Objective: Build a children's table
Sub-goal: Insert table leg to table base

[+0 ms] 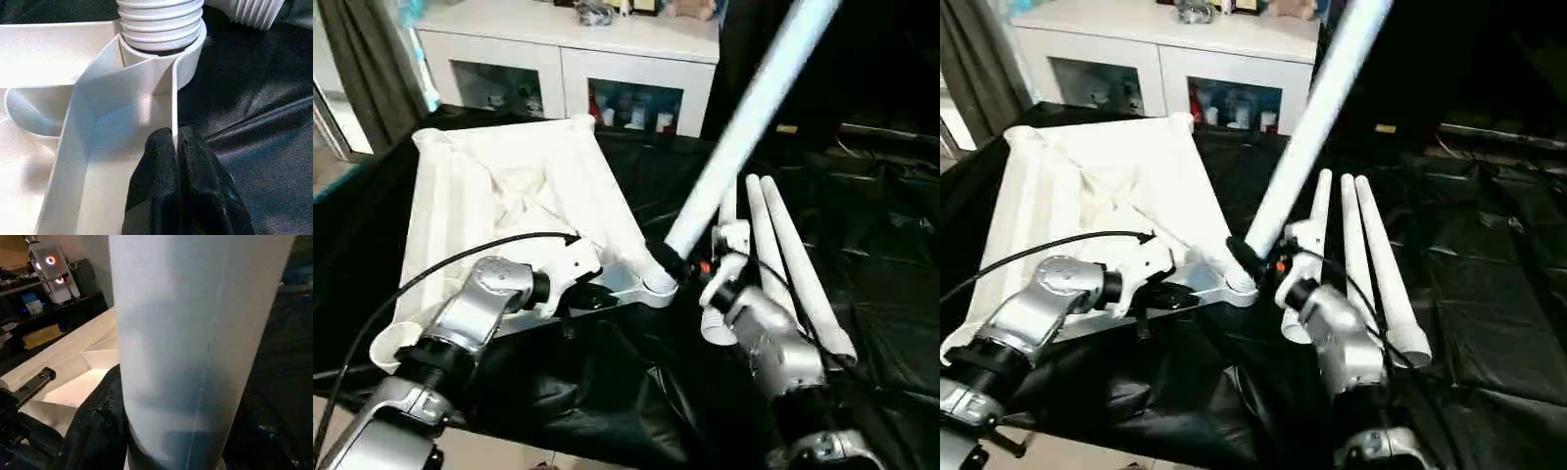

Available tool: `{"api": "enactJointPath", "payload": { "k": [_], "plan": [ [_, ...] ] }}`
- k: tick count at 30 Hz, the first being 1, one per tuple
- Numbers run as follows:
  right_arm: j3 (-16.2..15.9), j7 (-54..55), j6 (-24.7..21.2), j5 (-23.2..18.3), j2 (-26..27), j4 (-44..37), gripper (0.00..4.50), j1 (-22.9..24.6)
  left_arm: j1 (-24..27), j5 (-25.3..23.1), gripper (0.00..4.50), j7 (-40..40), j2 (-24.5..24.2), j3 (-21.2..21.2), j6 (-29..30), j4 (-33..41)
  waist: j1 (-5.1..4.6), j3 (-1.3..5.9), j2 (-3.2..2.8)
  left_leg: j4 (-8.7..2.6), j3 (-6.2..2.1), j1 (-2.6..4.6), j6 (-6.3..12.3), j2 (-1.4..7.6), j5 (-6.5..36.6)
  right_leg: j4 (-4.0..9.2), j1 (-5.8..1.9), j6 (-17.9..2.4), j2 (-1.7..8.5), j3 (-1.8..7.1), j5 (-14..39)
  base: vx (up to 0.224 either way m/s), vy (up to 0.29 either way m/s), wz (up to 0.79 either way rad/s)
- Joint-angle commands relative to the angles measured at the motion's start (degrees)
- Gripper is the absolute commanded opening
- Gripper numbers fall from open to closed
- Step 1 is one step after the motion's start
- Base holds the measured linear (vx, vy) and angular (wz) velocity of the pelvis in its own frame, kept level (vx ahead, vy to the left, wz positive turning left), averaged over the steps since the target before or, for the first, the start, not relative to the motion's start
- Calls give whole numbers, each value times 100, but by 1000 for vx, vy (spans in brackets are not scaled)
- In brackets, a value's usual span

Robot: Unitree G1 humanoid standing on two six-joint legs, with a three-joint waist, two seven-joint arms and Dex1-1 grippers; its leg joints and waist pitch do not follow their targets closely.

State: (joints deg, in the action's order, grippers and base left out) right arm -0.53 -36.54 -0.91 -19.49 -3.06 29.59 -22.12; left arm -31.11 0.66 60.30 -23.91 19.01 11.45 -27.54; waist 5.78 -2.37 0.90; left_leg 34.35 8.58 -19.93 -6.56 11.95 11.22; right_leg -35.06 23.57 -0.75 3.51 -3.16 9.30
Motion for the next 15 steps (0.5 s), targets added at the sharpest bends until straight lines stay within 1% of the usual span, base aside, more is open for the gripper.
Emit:
{"api": "enactJointPath", "payload": {
  "k": [1,2,3,4,6,8,9,10,11,14,15],
  "plan": [
    [-211,84,170,502,-161,333,191,280,-178,54,0,-52,68,-78,-169,-28,-15,299,-119,-505,28,17,-47,64,1755,494,-251,-870,381,222,2208,0,0,0],
    [-253,78,222,550,-175,334,191,288,-185,50,0,-50,68,-76,-177,-42,-19,297,-109,-506,30,13,-48,62,1766,500,-250,-868,374,221,2207,0,0,0],
    [-288,72,288,596,-184,351,191,291,-194,45,0,-46,71,-77,-189,-62,-23,294,-103,-515,23,2,-48,61,1767,492,-267,-868,375,221,2210,0,0,0],
    [-353,56,340,664,-204,361,191,286,-208,40,0,-40,73,-76,-195,-83,-22,295,-102,-515,26,8,-37,62,1784,500,-261,-864,377,222,2233,0,0,0],
    [-437,7,407,750,-228,401,191,264,-221,24,0,-31,75,-75,-213,-113,-27,282,-102,-522,21,4,-36,55,1853,517,-264,-810,376,214,2417,0,0,0],
    [-493,-34,444,806,-244,431,191,244,-226,13,0,-23,75,-74,-224,-129,-30,278,-102,-517,19,20,-23,57,1947,544,-240,-771,387,217,2592,0,0,0],
    [-594,-157,482,878,-280,475,191,204,-228,-8,0,-7,76,-67,-241,-150,-31,278,-73,-522,13,7,-8,55,1927,543,-253,-735,389,211,2671,0,0,0],
    [-609,-178,480,886,-287,477,191,197,-228,-10,0,-5,75,-66,-243,-151,-35,277,-50,-524,16,6,7,60,1924,549,-247,-722,387,213,2697,0,0,0],
    [-634,-228,463,895,-300,480,191,184,-226,-15,0,5,75,-61,-246,-151,-33,274,-61,-526,11,7,11,63,1912,544,-245,-718,390,214,2704,0,0,0],
    [-721,-411,425,925,-358,525,191,116,-217,-28,0,66,65,-47,-277,-151,-35,276,-43,-527,13,-2,40,66,1871,547,-244,-702,395,221,2707,0,0,0],
    [-737,-596,226,856,-416,579,191,14,-201,-13,0,150,43,-32,-297,-122,-43,276,-17,-531,13,-7,66,74,1835,533,-245,-727,393,222,2651,0,0,0]
  ]
}}
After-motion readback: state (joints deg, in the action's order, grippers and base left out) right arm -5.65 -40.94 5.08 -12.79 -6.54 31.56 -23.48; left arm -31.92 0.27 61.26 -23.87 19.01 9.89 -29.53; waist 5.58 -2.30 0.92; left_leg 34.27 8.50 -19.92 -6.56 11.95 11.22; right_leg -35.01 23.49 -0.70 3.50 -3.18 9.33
